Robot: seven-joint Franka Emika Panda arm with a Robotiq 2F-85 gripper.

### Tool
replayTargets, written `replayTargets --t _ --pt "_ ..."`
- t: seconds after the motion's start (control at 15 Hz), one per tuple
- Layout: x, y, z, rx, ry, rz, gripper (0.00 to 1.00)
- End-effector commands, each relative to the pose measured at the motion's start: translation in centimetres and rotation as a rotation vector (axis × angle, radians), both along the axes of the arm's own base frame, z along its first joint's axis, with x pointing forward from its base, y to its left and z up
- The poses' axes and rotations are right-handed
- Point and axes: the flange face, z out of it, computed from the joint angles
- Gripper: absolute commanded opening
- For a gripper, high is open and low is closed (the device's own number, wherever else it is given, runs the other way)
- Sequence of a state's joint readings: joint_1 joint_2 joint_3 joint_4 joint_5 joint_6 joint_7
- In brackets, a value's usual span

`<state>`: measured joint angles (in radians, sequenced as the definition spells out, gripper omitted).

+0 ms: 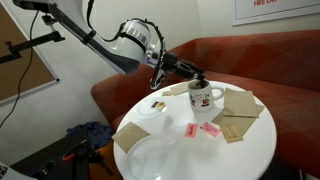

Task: Move the mug forward, put the marker in the mug then take it out and put it back on the table

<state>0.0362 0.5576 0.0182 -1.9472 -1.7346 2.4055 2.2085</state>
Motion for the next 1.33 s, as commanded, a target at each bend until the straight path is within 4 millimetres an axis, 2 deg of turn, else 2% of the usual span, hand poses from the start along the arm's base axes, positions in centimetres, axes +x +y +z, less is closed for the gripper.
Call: replayTargets --t 0.0,0.67,1.27 --pt "-0.6 0.4 2.0 -0.006 -0.067 -0.007 1.0" --pt "-1.2 0.6 7.9 0.034 -0.111 0.03 1.0" --pt "-1.9 -1.0 12.6 0.091 0.031 0.133 1.0"
